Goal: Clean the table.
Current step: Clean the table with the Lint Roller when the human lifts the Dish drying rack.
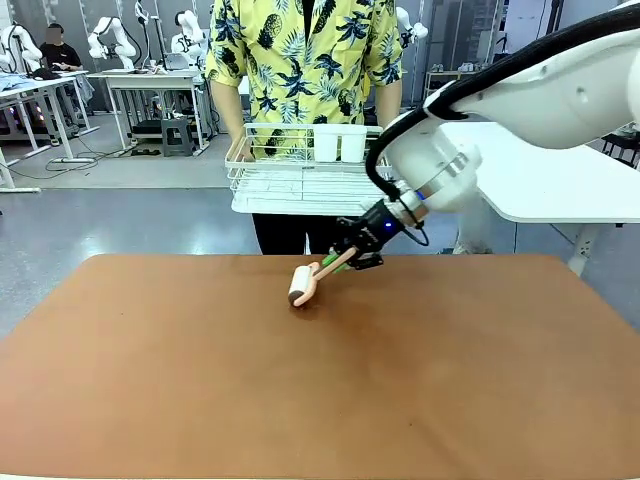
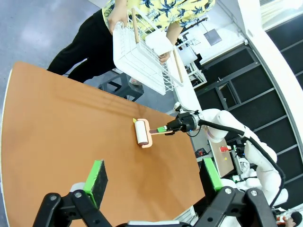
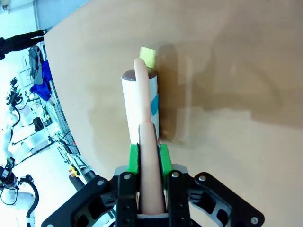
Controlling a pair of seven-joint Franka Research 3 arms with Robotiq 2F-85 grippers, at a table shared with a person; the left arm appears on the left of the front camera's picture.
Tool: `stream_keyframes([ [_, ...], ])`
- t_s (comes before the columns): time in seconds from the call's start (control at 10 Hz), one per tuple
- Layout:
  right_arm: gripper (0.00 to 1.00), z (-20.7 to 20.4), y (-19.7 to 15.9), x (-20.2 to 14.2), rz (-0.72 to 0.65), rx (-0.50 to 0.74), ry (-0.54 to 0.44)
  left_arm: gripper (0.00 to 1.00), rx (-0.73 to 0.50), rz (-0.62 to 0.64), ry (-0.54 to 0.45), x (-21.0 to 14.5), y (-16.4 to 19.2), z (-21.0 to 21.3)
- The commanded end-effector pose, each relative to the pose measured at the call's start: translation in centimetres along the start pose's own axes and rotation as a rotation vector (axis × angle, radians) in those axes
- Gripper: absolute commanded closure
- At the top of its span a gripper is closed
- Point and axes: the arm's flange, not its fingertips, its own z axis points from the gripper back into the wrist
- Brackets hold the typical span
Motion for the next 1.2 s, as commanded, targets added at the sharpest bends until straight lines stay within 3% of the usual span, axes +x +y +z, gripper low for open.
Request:
stream_keyframes([
  [0.0,0.79,-6.3,-0.5,-1.5,0.012,-0.206,0.155,0.0,-0.005,0.0,-0.007,0.1,0.0,0.2],
  [0.5,0.79,-10.0,5.9,-1.2,0.106,-0.256,0.205,0.0,-0.005,0.0,-0.007,0.1,0.0,0.2],
  [0.7,0.79,-10.4,8.5,-1.1,0.143,-0.259,0.183,0.0,-0.005,0.0,-0.007,0.1,0.0,0.2],
  [0.9,0.79,-9.0,10.3,-1.3,0.197,-0.254,0.144,0.0,-0.005,0.0,-0.007,0.1,0.0,0.2],
  [1.1,0.79,-5.0,11.6,-1.5,0.201,-0.219,0.108,0.0,-0.005,0.0,-0.007,0.1,0.0,0.2],
])
